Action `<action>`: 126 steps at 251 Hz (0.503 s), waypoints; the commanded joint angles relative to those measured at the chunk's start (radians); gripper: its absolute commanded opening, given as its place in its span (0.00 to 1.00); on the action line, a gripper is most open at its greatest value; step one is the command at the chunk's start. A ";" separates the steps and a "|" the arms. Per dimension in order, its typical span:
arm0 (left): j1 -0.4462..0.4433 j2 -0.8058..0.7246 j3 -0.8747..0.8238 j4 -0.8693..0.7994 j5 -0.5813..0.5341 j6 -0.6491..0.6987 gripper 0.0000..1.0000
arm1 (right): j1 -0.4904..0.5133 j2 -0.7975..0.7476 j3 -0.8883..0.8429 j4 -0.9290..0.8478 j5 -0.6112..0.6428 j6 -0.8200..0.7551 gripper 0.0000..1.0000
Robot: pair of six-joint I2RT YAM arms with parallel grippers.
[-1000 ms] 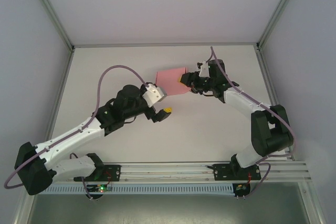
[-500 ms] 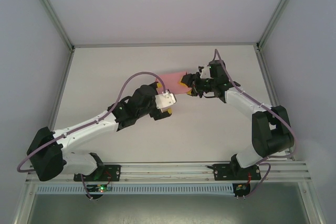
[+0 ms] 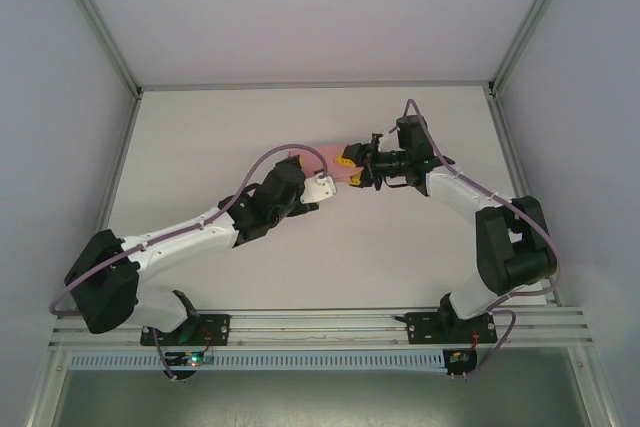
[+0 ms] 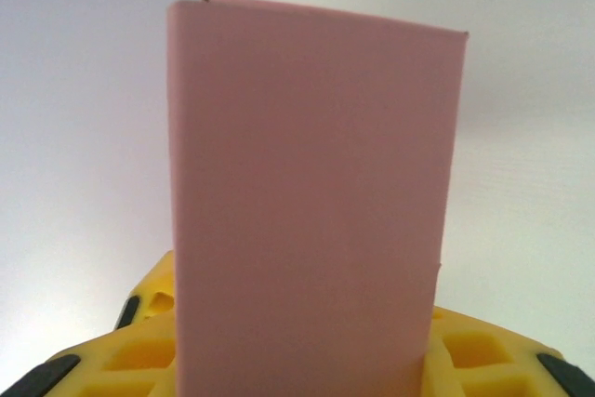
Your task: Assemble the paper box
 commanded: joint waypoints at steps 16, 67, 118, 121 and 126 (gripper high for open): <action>-0.008 0.037 0.029 0.045 -0.047 0.027 0.66 | -0.005 -0.019 -0.025 0.051 -0.056 0.039 0.31; -0.008 0.065 0.061 0.035 -0.066 0.031 0.54 | -0.004 -0.024 -0.025 0.050 -0.051 0.035 0.37; -0.004 0.094 0.084 0.016 -0.076 0.026 0.44 | -0.003 -0.034 -0.024 0.052 -0.050 0.031 0.44; -0.005 0.094 0.085 0.015 -0.074 0.025 0.44 | -0.002 -0.035 -0.024 0.052 -0.049 0.030 0.45; -0.006 0.092 0.085 0.010 -0.071 0.022 0.44 | -0.003 -0.037 -0.024 0.052 -0.049 0.029 0.47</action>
